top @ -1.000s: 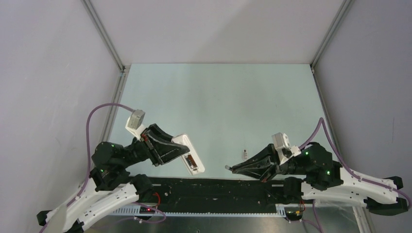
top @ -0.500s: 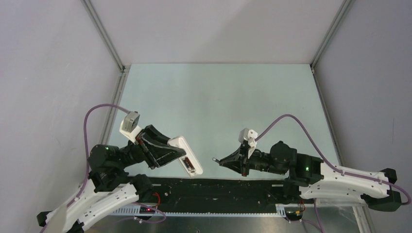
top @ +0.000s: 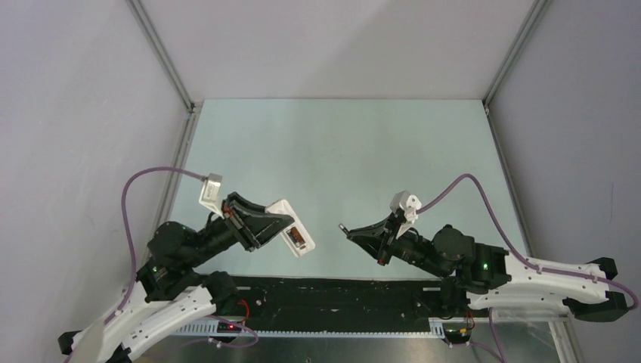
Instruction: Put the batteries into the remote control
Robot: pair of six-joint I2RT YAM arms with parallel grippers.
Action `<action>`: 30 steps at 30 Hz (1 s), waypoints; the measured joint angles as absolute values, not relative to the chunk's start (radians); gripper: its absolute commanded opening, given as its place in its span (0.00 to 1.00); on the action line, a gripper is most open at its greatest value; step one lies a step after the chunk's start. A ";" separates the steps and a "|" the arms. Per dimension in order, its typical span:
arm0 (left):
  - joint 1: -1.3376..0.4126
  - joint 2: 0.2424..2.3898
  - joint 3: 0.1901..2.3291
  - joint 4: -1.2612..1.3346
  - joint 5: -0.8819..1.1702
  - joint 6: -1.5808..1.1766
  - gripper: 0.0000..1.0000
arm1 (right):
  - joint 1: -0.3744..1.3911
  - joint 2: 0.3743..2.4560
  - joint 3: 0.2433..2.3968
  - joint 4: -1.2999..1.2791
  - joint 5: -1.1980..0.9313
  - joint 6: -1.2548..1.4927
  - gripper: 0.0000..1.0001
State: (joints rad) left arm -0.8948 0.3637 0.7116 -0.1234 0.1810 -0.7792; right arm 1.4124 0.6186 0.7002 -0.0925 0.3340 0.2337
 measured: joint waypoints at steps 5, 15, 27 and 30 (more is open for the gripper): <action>-0.895 0.300 0.685 -0.131 0.160 -0.599 0.00 | 1.423 0.631 0.700 -0.073 0.375 0.208 0.00; -0.895 0.331 0.753 -0.162 0.251 -0.384 0.00 | 1.424 0.637 0.700 -0.081 0.415 0.209 0.00; -0.895 0.385 0.934 -0.265 0.379 -0.212 0.00 | 1.424 0.636 0.686 -0.086 0.441 0.225 0.00; -0.895 0.392 0.944 -0.283 0.402 -0.197 0.00 | 1.424 0.636 0.683 -0.088 0.442 0.228 0.00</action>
State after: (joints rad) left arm -0.8948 0.3920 0.9443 -0.2829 0.4015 -0.1970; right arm 1.4239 0.6365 0.6827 -0.0875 0.4419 0.2279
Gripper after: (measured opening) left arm 0.307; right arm 0.033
